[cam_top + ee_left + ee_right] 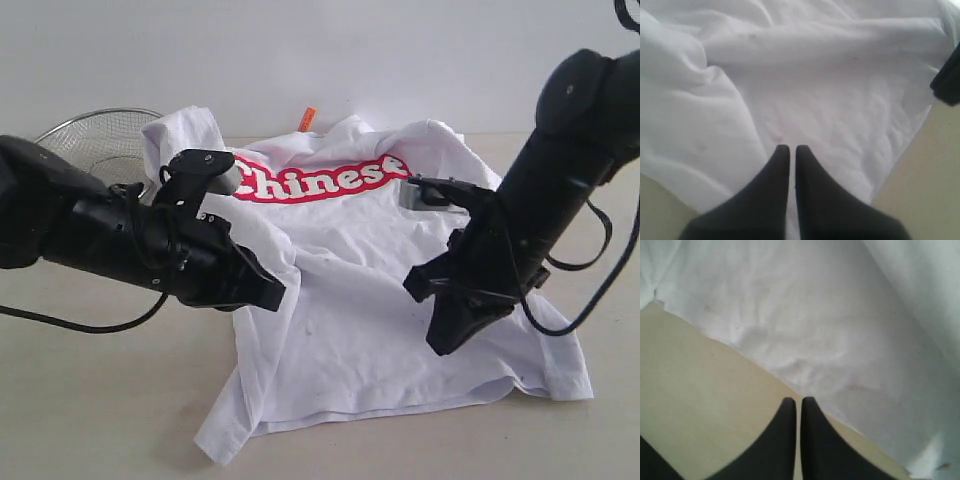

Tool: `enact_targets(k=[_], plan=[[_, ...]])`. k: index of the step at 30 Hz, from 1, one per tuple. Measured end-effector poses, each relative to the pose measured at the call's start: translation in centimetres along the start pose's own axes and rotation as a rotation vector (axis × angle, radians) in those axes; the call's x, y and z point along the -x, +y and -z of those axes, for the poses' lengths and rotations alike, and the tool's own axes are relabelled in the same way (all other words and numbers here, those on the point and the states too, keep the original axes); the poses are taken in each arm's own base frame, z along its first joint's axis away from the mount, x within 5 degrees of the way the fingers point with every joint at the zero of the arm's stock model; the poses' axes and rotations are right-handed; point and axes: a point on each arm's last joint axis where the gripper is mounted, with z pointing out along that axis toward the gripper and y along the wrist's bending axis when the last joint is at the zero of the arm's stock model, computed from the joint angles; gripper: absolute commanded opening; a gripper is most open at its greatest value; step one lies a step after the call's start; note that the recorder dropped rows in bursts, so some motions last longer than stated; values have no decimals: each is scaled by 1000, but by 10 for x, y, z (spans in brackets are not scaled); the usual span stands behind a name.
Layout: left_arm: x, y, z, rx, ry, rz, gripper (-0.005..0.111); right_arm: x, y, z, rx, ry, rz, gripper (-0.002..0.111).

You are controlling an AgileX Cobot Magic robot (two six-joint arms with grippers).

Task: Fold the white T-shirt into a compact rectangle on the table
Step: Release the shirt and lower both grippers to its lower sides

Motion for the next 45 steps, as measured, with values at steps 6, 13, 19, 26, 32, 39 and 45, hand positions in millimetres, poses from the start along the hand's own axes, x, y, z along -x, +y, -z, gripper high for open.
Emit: enact_targets(k=[6,13,19,26,32,39,45], plan=[[0,-12,-19,-38,-45,-31,4,-10,-9,-15,-62,-93,-34,0],[-13,-6,-53,-62,30,8,4,0,-17,-16,-135,-191,9,0],[-15,-7,-56,-63,45,27,4,3,-20,-15,-167,-227,15,0],[-17,-8,-58,-71,60,36,4,0,-26,-23,-192,-176,-1,0],[-18,-9,-58,-81,70,42,4,-1,-36,-41,-183,-108,-57,0],[-24,-9,-60,-97,125,41,4,-7,-36,-47,-158,-52,-84,0],[-28,-14,-58,-147,175,52,4,-27,-34,-54,-143,-38,-155,0]])
